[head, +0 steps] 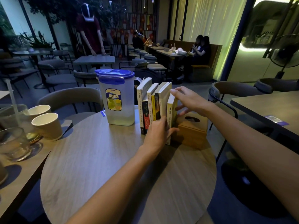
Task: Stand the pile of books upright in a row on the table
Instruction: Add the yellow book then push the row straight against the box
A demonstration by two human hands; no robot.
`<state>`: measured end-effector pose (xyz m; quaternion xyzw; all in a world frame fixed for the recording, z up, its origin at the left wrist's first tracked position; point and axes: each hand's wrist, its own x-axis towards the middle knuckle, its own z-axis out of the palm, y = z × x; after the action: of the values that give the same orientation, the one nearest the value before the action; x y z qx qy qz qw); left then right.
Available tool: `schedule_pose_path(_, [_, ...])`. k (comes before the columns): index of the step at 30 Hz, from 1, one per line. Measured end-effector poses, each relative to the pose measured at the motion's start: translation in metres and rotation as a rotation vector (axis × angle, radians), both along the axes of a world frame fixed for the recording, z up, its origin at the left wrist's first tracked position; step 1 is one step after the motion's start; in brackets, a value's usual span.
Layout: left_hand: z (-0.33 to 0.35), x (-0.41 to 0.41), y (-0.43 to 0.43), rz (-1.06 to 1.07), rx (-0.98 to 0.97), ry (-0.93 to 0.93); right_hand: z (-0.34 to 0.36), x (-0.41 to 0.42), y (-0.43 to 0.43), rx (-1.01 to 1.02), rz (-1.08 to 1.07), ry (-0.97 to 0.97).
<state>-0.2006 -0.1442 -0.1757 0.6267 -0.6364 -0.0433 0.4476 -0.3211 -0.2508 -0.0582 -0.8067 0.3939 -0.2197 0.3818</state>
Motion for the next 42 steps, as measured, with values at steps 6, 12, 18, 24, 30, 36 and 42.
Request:
schedule_pose_path(6, [-0.012,0.031,0.019,0.14,-0.083,0.059,-0.005,0.008,-0.012,0.012,-0.029,-0.001])
schedule_pose_path(12, [-0.006,0.05,0.017,0.205,-0.01,0.342,-0.009,0.022,-0.02,0.026,-0.019,0.018])
schedule_pose_path(18, [-0.014,0.04,-0.001,0.192,0.018,0.427,-0.011,0.031,-0.029,0.074,-0.091,-0.03])
schedule_pose_path(24, [-0.017,0.037,-0.008,0.196,-0.041,0.454,-0.014,0.04,-0.038,0.201,-0.086,-0.102])
schedule_pose_path(30, [-0.015,0.038,-0.013,0.207,-0.077,0.451,-0.005,0.045,-0.034,0.257,-0.088,-0.171])
schedule_pose_path(36, [-0.014,0.032,-0.016,0.233,-0.098,0.452,-0.009,0.047,-0.042,0.207,-0.092,-0.129])
schedule_pose_path(42, [-0.007,0.031,-0.013,0.263,-0.134,0.402,-0.015,0.049,-0.045,0.242,-0.136,-0.174])
